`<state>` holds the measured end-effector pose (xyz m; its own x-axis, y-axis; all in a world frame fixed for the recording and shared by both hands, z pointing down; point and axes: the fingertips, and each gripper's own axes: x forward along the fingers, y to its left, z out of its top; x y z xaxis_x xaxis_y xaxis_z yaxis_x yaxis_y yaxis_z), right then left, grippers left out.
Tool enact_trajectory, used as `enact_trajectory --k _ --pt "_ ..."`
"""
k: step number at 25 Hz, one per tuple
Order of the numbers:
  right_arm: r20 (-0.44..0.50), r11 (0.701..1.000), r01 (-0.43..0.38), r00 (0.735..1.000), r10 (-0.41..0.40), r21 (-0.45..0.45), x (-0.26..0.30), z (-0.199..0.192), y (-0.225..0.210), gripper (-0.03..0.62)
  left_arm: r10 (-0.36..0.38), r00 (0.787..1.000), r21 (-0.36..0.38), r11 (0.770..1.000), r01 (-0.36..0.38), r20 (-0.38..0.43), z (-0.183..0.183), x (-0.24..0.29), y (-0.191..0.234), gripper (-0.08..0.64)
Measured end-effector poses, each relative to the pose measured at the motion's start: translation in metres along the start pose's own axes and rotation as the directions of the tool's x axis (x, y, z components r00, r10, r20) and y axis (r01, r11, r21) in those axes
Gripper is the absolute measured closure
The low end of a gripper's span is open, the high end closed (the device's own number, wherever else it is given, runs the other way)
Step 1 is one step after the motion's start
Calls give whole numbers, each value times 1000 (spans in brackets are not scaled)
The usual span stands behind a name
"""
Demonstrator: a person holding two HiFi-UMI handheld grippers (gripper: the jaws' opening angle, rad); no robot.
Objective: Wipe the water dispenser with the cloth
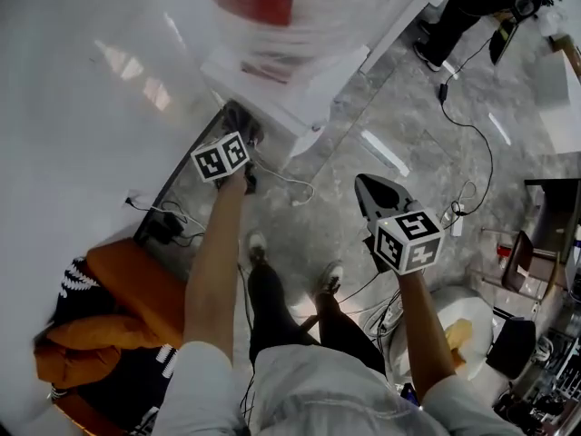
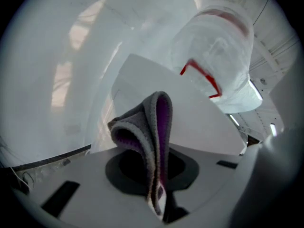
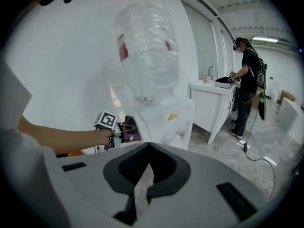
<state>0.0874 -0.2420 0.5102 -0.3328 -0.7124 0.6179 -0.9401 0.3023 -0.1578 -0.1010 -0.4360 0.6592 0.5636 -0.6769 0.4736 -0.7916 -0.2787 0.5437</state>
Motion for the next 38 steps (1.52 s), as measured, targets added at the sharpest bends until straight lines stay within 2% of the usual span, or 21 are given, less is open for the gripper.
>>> enact_trajectory --k 4,8,10,16,20,25,31,35,38 --pt "10 1000 -16 1000 16 -21 -16 -3 -3 578 -32 997 39 999 29 74 13 -20 -29 514" --pt "17 999 -22 1000 23 -31 -29 -11 -8 578 -61 992 160 986 43 109 22 -37 -60 514" --pt "16 999 -29 999 30 -38 -35 -15 -11 578 -87 990 193 979 64 113 22 -44 -77 514" --pt "-8 998 -46 999 45 -51 -39 -32 -21 578 -133 989 208 971 116 71 -8 -45 -112 514" --pt "-24 997 -57 998 55 -56 -33 -40 -22 578 -134 990 184 975 125 38 -39 -37 -118 514" --pt "-54 996 -64 997 61 -59 -20 -51 -27 578 -99 995 158 982 100 -15 -68 -17 -101 514" --pt "-102 999 -26 994 23 -28 4 -69 -45 578 -3 994 60 998 9 -106 -112 27 -47 514" --pt "-129 1000 13 992 -11 15 29 -81 -50 578 9 987 -32 999 -15 -163 -146 55 -3 514" --pt "-132 999 39 991 -34 38 44 -81 -52 578 39 974 -54 997 -52 -221 -167 72 27 514"
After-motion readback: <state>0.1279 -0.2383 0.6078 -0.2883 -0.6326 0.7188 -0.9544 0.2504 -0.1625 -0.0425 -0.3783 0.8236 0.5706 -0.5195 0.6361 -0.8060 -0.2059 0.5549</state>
